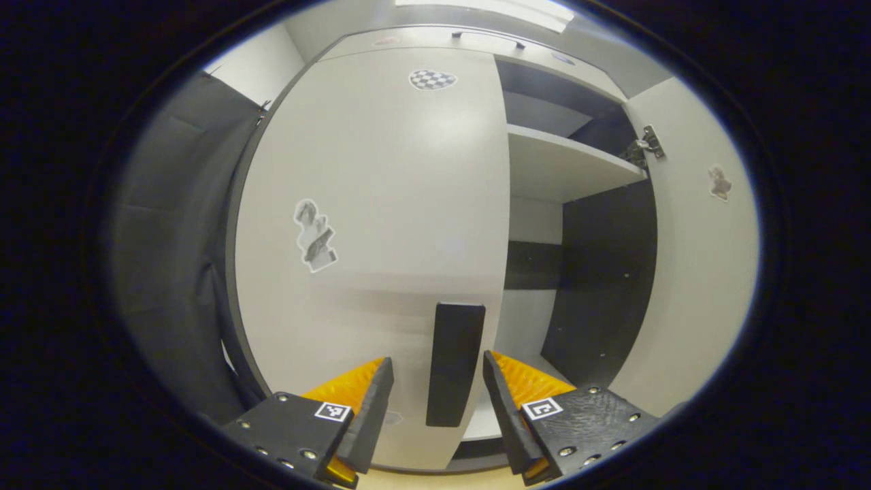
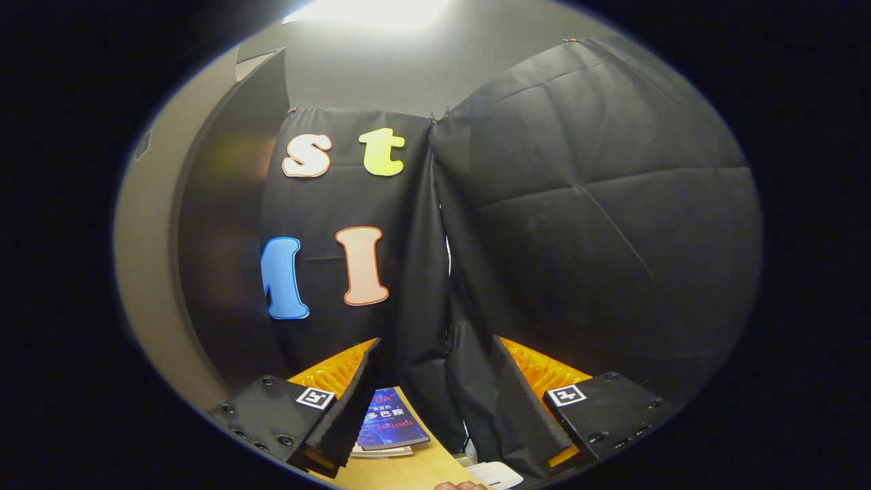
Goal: Open the right door of the double-door shoe cabinet with the right hand, and open the left door with the left hand.
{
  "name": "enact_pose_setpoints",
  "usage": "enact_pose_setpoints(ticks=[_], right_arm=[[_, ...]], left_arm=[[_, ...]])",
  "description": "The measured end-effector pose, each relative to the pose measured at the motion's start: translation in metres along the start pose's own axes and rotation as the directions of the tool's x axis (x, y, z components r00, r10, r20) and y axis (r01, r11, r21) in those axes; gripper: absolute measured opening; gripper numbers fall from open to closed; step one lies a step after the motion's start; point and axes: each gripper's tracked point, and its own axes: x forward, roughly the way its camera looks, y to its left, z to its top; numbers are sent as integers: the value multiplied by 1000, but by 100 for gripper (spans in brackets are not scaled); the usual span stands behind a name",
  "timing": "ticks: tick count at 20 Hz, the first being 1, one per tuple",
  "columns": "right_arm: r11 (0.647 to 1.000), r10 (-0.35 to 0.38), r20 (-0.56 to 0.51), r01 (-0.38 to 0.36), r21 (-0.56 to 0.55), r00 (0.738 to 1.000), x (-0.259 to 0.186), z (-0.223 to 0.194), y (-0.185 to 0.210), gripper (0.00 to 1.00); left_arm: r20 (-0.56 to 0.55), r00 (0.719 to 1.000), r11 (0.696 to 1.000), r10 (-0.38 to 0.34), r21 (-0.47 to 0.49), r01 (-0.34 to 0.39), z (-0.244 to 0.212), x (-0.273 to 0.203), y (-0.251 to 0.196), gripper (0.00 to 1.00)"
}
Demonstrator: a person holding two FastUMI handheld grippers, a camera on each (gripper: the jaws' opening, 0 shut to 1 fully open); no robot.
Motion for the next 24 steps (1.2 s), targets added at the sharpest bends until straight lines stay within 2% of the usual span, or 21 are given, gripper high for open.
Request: enact_pose_setpoints(ticks=[1, 3, 6, 9, 10, 12, 14, 19, 24], right_arm=[[1000, 2, -2, -2, -5, 1000, 3, -2, 1, 98], [1000, 12, -7, -12, -7, 1000, 6, -4, 2, 98], [1000, 22, -16, -22, -5, 1000, 8, -8, 2, 98], [1000, 24, -20, -24, 10, 1000, 4, -10, 0, 97], [1000, 24, -19, -23, 13, 1000, 2, -10, 0, 98], [999, 27, -21, -26, 19, 999, -3, -10, 2, 98], [999, 33, -25, -33, 26, 999, -11, -11, 6, 98], [1000, 20, -7, -20, 21, 1000, -35, -2, 5, 97], [999, 9, -2, -9, 47, 1000, -68, 6, 5, 97]], left_arm=[[-1, 1000, 1000, 0, -1, 0, 0, 3, -2, 76], [-14, 1000, 999, -16, -45, 16, -2, 5, -10, 48], [-5, 1000, 999, 30, -20, -30, -1, 5, -8, 29], [0, 999, 999, 33, 4, -33, -4, 5, -8, 29], [-2, 1000, 1000, 32, -1, -32, -6, 8, -8, 23], [5, 1000, 1000, 30, 1, -30, -7, 3, -8, 21], [4, 1000, 1000, 24, 3, -24, -8, 3, -7, 11], [0, 1000, 1000, -10, -9, 10, -9, -1, -7, 11], [12, 999, 998, -52, -25, 52, -10, -5, -4, 6]])
